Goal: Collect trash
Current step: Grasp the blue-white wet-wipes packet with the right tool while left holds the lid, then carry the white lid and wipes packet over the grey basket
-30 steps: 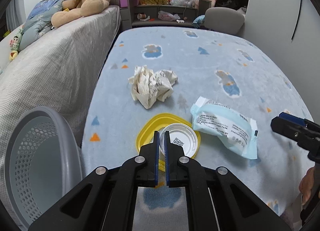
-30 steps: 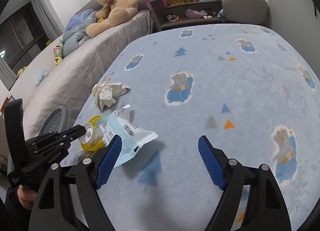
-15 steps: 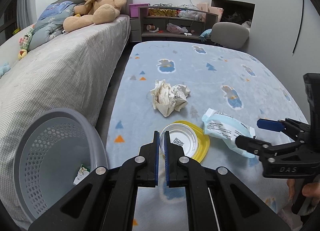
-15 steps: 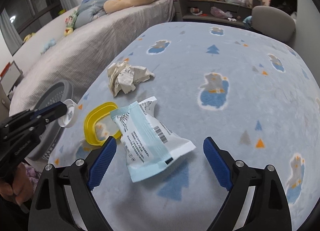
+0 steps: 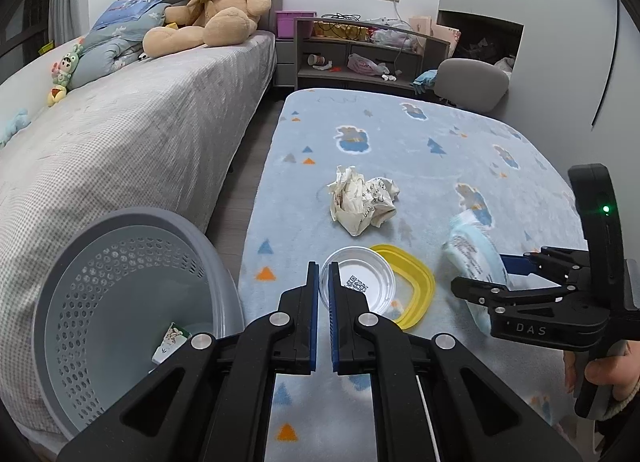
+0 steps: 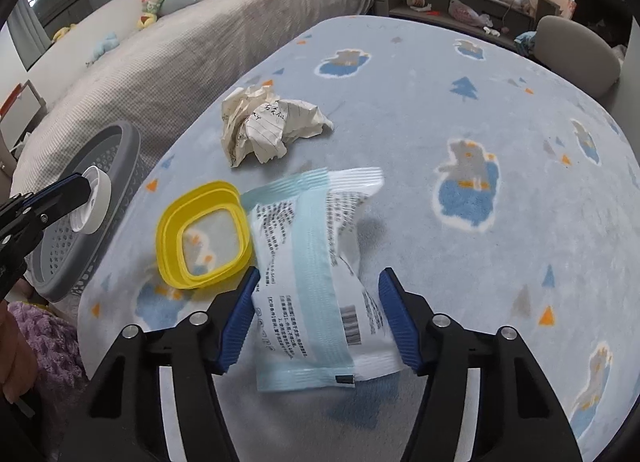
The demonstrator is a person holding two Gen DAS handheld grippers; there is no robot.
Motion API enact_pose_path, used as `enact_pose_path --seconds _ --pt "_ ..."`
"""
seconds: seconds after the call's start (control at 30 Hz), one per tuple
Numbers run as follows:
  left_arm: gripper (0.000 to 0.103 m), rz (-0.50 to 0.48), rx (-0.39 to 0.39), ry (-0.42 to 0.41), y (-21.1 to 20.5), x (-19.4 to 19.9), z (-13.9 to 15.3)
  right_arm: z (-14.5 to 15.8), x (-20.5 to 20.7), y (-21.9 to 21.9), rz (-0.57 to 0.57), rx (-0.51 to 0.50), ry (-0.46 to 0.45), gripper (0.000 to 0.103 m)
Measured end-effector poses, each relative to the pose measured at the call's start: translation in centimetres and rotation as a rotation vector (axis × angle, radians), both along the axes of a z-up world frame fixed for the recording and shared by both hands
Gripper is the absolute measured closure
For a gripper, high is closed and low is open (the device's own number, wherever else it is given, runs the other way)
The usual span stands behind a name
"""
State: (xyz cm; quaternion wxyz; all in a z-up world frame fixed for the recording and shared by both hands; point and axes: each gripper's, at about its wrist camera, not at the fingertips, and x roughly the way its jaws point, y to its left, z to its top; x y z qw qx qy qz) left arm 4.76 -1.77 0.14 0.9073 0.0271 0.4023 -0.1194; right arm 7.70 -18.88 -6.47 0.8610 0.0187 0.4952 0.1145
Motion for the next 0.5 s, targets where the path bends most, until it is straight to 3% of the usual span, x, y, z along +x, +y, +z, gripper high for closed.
enact_pose_path --seconds 0.23,0.5 --pt "0.098 0.023 -0.015 -0.015 1.1 -0.6 0.6 1.7 -1.8 -0.7 -0.063 0.051 -0.029 0.046" --pt "0.098 0.074 -0.021 -0.033 3.7 -1.7 1.0 4.4 -3.0 0.8 -0.056 0.079 -0.078 0.047"
